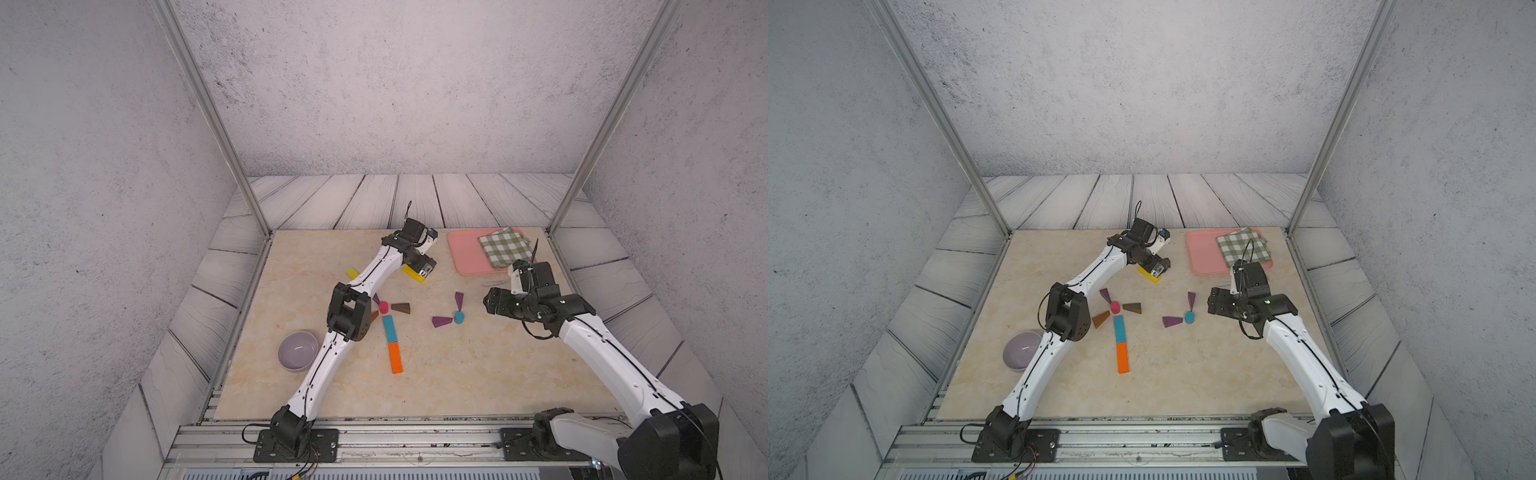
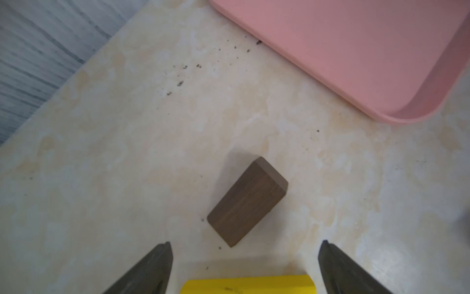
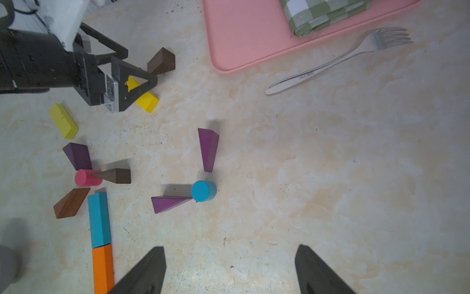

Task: Assemble a small pinwheel with building blocks
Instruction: Pick up the building block from the center of the board.

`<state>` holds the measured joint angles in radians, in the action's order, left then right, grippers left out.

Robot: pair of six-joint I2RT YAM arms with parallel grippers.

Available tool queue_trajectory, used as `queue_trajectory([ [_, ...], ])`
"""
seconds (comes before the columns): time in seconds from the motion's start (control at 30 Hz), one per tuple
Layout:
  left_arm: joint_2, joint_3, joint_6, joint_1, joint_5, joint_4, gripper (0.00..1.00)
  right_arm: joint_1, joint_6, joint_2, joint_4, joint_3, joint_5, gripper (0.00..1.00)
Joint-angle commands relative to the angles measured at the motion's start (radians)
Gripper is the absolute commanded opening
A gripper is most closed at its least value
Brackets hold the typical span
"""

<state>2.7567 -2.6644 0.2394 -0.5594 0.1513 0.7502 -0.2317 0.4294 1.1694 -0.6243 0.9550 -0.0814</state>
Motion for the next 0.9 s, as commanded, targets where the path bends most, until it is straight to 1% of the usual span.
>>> queue_trajectory([
  [0.0, 0.054, -0.035, 0.067, -0.019, -0.131, -0.021, 0.96, 0.005, -0.02, -0.03, 0.007, -0.007, -0.025, 0.84],
  [0.1, 0.07, -0.038, 0.096, -0.034, -0.159, -0.016, 0.96, 0.006, -0.025, -0.015, 0.02, -0.006, -0.038, 0.84],
  [0.13, 0.067, -0.04, 0.089, -0.034, -0.166, 0.002, 0.95, 0.007, -0.033, -0.007, 0.04, -0.006, -0.051, 0.84],
  [0.2, 0.035, -0.022, 0.048, -0.026, -0.149, 0.036, 0.96, 0.006, -0.066, 0.018, 0.098, -0.005, -0.089, 0.84],
  [0.23, 0.003, 0.003, 0.006, -0.017, -0.14, 0.045, 0.96, 0.006, -0.09, 0.04, 0.129, 0.004, -0.122, 0.86],
  [0.3, -0.095, 0.094, -0.059, 0.006, -0.112, 0.03, 0.94, 0.009, -0.124, 0.104, 0.2, 0.036, -0.181, 0.89],
  [0.37, -0.236, 0.249, -0.096, 0.028, -0.076, -0.027, 0.94, 0.009, -0.176, 0.197, 0.236, 0.108, -0.255, 0.92],
  [0.43, -0.417, 0.462, -0.134, 0.048, -0.054, -0.165, 0.94, 0.009, -0.218, 0.3, 0.254, 0.194, -0.288, 0.93],
  [0.47, -0.514, 0.582, -0.155, 0.062, -0.026, -0.251, 0.96, 0.008, -0.244, 0.355, 0.259, 0.247, -0.313, 0.93],
  [0.5, -0.605, 0.69, -0.178, 0.076, 0.009, -0.325, 0.96, 0.008, -0.258, 0.402, 0.266, 0.292, -0.307, 0.94],
  [0.57, -0.758, 0.838, -0.239, 0.1, 0.036, -0.401, 0.96, 0.009, -0.312, 0.471, 0.287, 0.357, -0.336, 0.96],
  [0.63, -0.903, 0.972, -0.304, 0.124, 0.044, -0.44, 0.96, 0.006, -0.372, 0.518, 0.342, 0.385, -0.353, 0.99],
  [0.73, -1.107, 1.169, -0.408, 0.158, 0.018, -0.483, 0.96, 0.0, -0.495, 0.598, 0.341, 0.458, -0.397, 0.99],
  [0.8, -1.24, 1.311, -0.471, 0.164, -0.085, -0.502, 0.96, -0.009, -0.606, 0.656, 0.303, 0.519, -0.425, 0.99],
  [0.87, -1.327, 1.402, -0.529, 0.173, -0.161, -0.469, 0.96, -0.02, -0.726, 0.696, 0.304, 0.535, -0.448, 0.99],
])
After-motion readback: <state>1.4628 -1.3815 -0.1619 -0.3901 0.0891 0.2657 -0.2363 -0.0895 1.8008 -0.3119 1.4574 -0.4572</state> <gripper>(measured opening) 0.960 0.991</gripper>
